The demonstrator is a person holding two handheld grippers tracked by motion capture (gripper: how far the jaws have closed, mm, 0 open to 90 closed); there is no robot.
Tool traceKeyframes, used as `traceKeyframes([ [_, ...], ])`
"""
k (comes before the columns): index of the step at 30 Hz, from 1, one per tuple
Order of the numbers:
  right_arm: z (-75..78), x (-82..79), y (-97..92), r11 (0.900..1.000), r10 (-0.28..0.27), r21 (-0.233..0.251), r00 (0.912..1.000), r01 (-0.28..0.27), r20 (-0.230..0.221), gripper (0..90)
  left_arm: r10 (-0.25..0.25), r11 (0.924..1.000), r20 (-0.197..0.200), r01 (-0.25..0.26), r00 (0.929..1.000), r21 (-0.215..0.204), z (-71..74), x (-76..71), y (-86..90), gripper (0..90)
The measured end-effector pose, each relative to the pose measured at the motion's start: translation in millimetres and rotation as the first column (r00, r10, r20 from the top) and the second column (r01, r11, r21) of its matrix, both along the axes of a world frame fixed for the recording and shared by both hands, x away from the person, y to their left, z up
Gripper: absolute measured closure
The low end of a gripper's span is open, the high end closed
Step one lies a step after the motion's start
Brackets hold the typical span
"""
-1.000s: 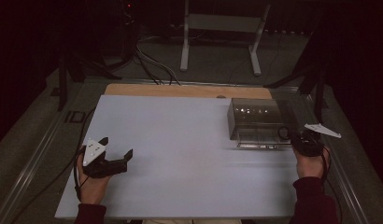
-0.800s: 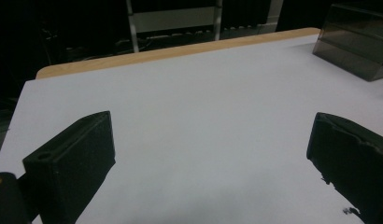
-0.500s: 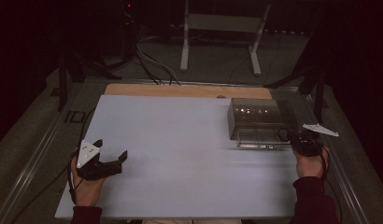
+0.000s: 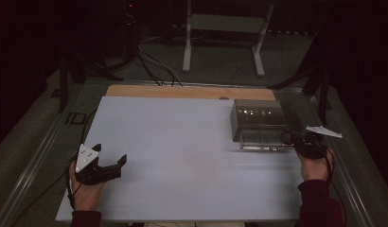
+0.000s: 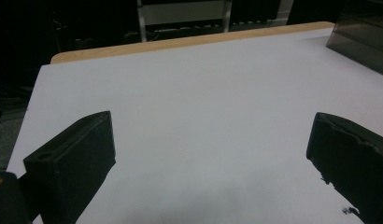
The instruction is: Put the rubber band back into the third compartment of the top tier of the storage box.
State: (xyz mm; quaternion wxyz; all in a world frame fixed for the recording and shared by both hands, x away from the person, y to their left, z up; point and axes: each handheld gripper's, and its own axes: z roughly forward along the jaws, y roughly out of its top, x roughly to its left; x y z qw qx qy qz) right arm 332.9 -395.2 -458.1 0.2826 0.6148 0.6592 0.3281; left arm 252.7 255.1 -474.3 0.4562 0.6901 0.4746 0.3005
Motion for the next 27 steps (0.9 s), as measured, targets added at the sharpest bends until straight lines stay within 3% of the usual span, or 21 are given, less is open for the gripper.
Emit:
traceKeyframes([
  [2,0.0,-0.1,-0.2,1.0000,0.001,0.002,1.0000,-0.001,0.000,82.6,0.007,1.0000,-0.003,-0.007,1.0000,-0.001,-0.2,-0.5,0.9,2.2],
  [4,0.1,-0.3,-0.2,1.0000,0.004,0.007,1.0000,-0.005,0.006,72.9,0.013,0.9999,-0.002,-0.013,0.9999,-0.003,-0.4,-0.9,1.9,2.3],
  [8,3.3,-3.0,-0.1,0.9998,0.004,0.020,0.9985,-0.005,0.054,55.1,0.018,0.9998,0.001,-0.018,0.9998,-0.003,-0.3,-2.0,3.1,2.3],
  [13,6.9,-5.3,0.2,0.9998,-0.015,0.013,0.9952,0.014,0.096,40.8,0.021,0.9998,0.002,-0.021,0.9998,-0.006,-1.1,-1.8,3.7,2.3],
  [27,10.0,-3.7,3.0,0.9994,-0.028,-0.016,0.9929,0.030,0.116,17.0,0.021,0.9998,0.002,-0.021,0.9998,-0.007,-1.0,-1.9,3.9,2.3],
])
